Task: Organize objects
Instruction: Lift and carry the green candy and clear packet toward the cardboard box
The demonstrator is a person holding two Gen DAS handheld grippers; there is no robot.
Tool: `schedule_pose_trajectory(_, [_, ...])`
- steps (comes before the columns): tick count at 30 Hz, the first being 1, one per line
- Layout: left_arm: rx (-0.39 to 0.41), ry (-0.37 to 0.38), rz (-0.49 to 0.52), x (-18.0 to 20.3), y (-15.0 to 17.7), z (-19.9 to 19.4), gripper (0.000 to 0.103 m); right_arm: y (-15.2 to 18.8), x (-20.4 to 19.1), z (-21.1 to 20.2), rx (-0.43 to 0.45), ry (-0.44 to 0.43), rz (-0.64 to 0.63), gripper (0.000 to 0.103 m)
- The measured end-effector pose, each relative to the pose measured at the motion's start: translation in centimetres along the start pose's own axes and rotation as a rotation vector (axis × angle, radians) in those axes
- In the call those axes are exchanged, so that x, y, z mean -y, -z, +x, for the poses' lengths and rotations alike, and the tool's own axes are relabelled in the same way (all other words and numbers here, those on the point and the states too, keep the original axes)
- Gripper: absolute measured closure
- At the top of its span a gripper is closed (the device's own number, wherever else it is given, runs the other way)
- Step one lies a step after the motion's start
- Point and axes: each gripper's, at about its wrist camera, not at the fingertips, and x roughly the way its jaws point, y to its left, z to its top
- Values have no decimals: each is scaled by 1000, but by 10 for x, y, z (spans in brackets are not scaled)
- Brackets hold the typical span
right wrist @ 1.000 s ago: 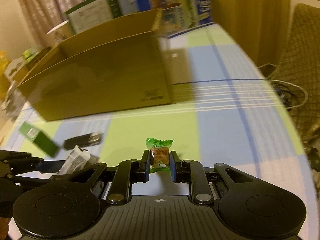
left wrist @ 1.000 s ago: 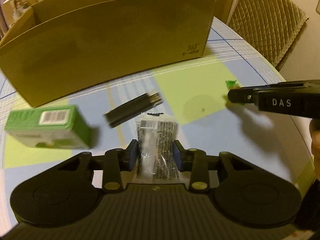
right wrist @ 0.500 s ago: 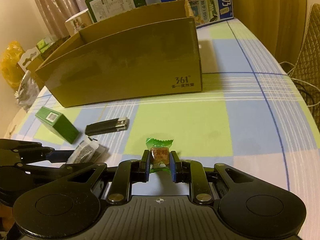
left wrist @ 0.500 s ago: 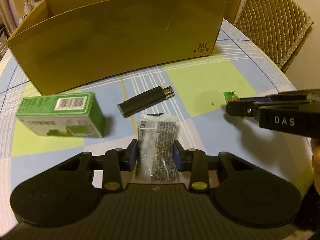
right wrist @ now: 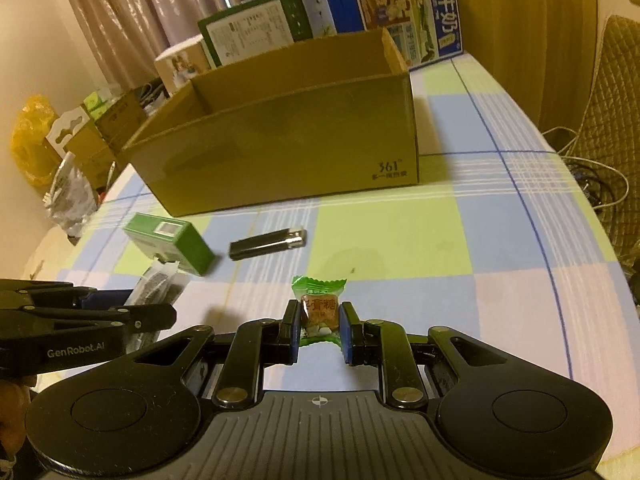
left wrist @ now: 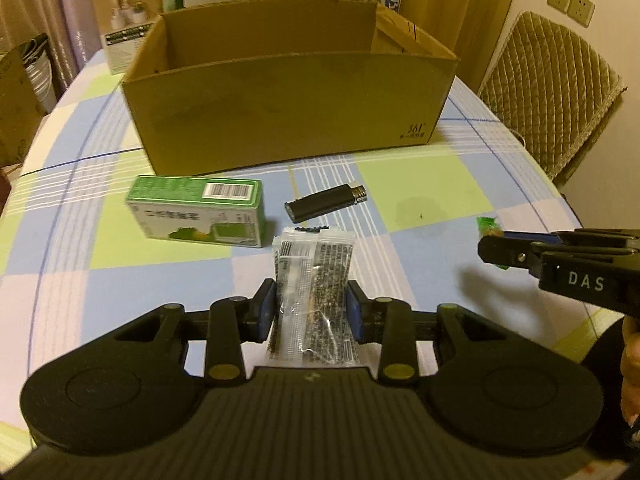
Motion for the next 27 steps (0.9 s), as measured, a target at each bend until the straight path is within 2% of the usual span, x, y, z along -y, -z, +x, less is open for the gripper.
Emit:
schedule_pose_trajectory(12, [65, 0, -14, -2, 14, -55, 72, 5, -28, -47, 62, -5, -36, 86])
schedule_pose_trajectory(27, [109, -9, -28, -2, 20, -86, 72, 10, -38, -70, 81, -12, -50, 86])
